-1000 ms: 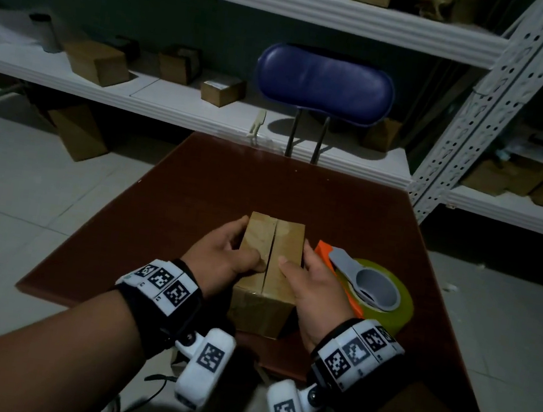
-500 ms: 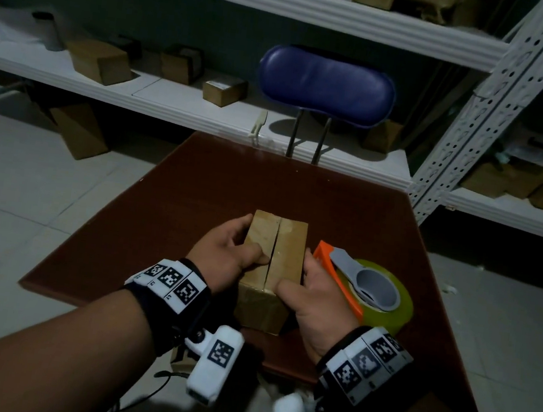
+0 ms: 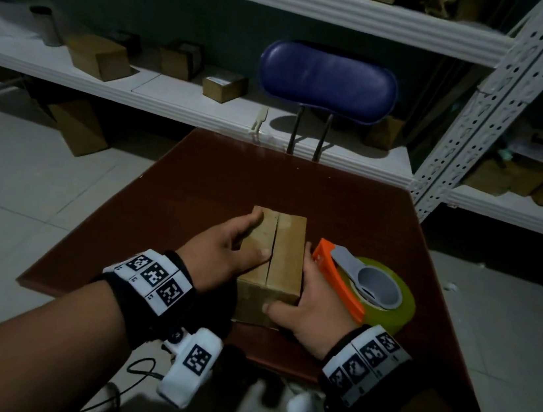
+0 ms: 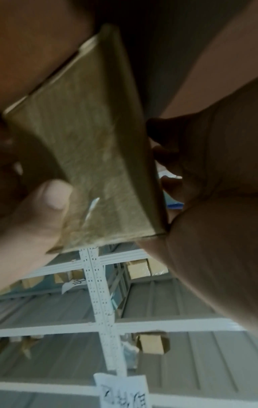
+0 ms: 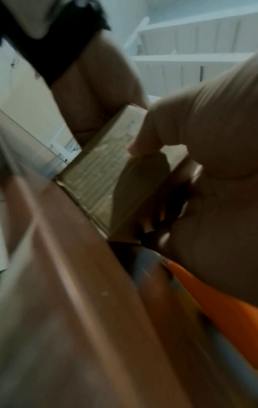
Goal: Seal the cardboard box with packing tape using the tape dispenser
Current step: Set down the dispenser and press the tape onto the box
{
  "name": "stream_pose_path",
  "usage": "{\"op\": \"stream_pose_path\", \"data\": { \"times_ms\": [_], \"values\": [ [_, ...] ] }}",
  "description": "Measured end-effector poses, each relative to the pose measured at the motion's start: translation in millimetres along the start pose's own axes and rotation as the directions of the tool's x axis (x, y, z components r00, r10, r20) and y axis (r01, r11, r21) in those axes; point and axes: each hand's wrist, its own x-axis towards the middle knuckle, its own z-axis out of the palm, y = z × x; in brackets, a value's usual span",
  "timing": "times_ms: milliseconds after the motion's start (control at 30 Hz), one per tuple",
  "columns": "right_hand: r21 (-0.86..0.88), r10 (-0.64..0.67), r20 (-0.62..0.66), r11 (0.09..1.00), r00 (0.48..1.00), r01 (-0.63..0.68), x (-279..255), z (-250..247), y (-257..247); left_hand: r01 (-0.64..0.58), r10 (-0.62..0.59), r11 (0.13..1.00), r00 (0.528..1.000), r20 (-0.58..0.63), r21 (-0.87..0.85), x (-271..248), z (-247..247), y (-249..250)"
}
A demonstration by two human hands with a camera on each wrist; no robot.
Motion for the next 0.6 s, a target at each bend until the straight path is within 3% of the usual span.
{"op": "stream_pose_path", "data": {
  "times_ms": [133, 233, 600],
  "values": [
    [0.076, -0.022, 0.073, 0.997, 0.997, 0.016, -1.4, -9.3, -6.5, 0.040, -0.047, 0.997, 0.993, 0.110, 0.072, -7.2, -5.7, 7.9],
    [0.133, -0.053, 0.109, 0.990, 0.993, 0.038, -4.7, -12.0, -9.8, 0.027, -0.041, 0.993, 0.991, 0.124, 0.115, -11.1, -6.5, 11.4],
    [0.024, -0.062, 0.058, 0.998, 0.996, 0.061, -6.0, -12.3, -6.3, 0.072, -0.093, 0.992, 0.972, 0.216, 0.101, -13.1, -16.4, 16.2]
  ]
}}
